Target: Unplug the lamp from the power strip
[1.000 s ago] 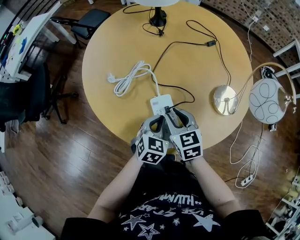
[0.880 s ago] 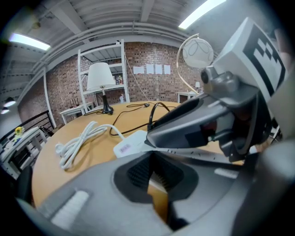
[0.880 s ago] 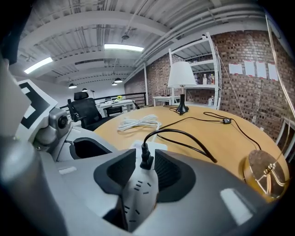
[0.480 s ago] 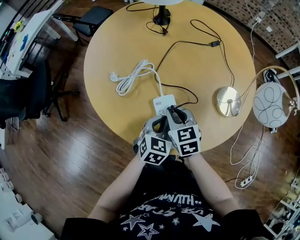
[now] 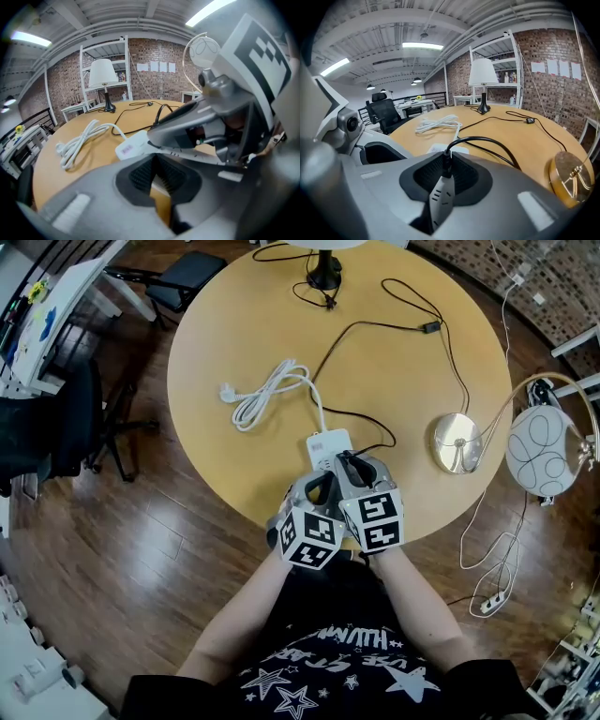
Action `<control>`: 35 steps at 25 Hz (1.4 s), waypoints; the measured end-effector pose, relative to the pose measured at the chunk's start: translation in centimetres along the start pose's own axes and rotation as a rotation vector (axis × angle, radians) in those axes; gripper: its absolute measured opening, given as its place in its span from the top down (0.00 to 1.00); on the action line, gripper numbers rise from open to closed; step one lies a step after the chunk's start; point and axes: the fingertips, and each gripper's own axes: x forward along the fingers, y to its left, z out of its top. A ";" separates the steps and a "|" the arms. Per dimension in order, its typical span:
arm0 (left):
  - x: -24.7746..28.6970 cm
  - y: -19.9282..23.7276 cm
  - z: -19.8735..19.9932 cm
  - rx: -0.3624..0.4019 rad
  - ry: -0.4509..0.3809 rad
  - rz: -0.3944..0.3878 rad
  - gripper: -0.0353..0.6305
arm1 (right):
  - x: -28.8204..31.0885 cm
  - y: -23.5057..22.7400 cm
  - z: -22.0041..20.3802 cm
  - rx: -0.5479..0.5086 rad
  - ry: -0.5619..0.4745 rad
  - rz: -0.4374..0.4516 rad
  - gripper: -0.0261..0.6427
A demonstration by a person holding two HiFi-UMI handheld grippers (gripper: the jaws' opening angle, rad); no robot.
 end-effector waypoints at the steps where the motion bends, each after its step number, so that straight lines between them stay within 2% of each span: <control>1: 0.0 0.0 0.0 -0.001 0.002 0.001 0.94 | -0.1 0.0 0.1 -0.002 0.002 -0.008 0.88; 8: 0.1 -0.1 0.0 0.010 0.019 -0.005 0.94 | -0.2 0.1 0.3 0.003 -0.023 -0.009 0.88; 11: 0.1 -0.1 0.0 -0.003 0.017 -0.012 0.94 | -0.8 0.2 1.1 -0.022 -0.068 -0.008 0.88; 13: 0.1 0.0 0.1 -0.003 0.010 -0.014 0.94 | -1.6 0.1 2.7 -0.070 -0.120 -0.023 0.88; 18: 0.1 0.1 0.0 -0.006 -0.004 -0.010 0.94 | -5.1 1.0 10.5 -0.158 -0.300 -0.015 0.88; 23: 0.2 0.3 0.0 -0.046 -0.037 -0.011 0.94 | -7.0 0.0 11.9 -0.138 -0.349 -0.028 0.88; 25: 0.3 0.3 0.0 -0.017 -0.052 -0.004 0.94 | -7.4 -0.2 11.9 -0.132 -0.348 -0.034 0.88; 27: 0.3 0.1 -0.1 0.046 -0.063 0.006 0.94 | -7.8 -0.4 11.5 -0.121 -0.342 -0.033 0.88; 28: 0.1 0.2 -0.1 0.058 -0.067 0.017 0.94 | -7.9 -0.5 11.3 -0.112 -0.340 -0.029 0.88; 30: -0.7 1.3 0.3 0.032 -0.092 0.062 0.94 | -8.3 -0.6 11.0 -0.091 -0.344 -0.022 0.88; 35: -3.9 4.4 3.4 -0.019 -0.216 0.190 0.94 | -9.3 -0.8 10.9 -0.073 -0.363 -0.021 0.88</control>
